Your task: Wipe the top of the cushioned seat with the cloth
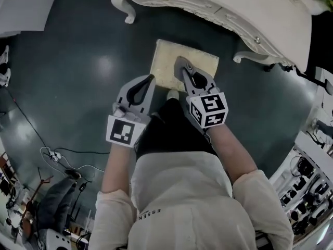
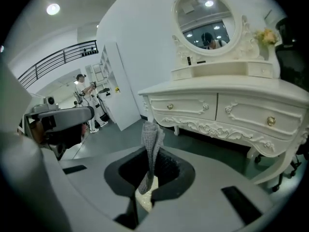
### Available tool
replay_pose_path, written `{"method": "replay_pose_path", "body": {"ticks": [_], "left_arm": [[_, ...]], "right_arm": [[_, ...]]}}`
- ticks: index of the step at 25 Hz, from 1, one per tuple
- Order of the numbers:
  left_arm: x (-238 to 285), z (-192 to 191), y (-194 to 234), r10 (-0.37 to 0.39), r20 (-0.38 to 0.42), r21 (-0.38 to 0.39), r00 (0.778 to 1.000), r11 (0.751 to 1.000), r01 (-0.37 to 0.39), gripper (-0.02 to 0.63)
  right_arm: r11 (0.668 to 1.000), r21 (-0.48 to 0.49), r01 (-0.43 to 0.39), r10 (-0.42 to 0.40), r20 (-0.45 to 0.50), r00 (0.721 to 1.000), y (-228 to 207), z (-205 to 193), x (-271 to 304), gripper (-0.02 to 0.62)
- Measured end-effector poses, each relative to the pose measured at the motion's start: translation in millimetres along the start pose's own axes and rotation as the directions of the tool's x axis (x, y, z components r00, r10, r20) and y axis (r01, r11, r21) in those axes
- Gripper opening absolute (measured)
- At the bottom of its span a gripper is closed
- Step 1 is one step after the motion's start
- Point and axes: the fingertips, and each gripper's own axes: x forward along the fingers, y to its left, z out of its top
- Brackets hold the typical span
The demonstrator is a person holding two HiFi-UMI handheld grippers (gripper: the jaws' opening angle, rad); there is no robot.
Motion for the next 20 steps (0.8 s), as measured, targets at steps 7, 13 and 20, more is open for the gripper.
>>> {"method": "replay_pose_path", "body": {"ticks": [7, 13, 20], "left_arm": [[43, -62, 39, 0.034, -0.053, -0.015, 0.998, 0.999, -0.035, 0.002], [74, -117, 64, 0.01, -0.094, 0.003, 0.995, 1.0, -0.009, 0.002], [100, -161, 91, 0.023, -0.069, -0.036, 0.997, 0.999, -0.025, 0.002]], "right_arm": [[0.997, 0.076, -0.009, 0.017, -0.104, 0.994, -33, -55, 84, 0.027], [0.994, 0.105, -0.001, 0.018, -0.16, 0.987, -53, -94, 148, 0.027], [0.992, 0.126, 0.018, 0.007, -0.2, 0.98, -67, -125, 206, 0.026]]}}
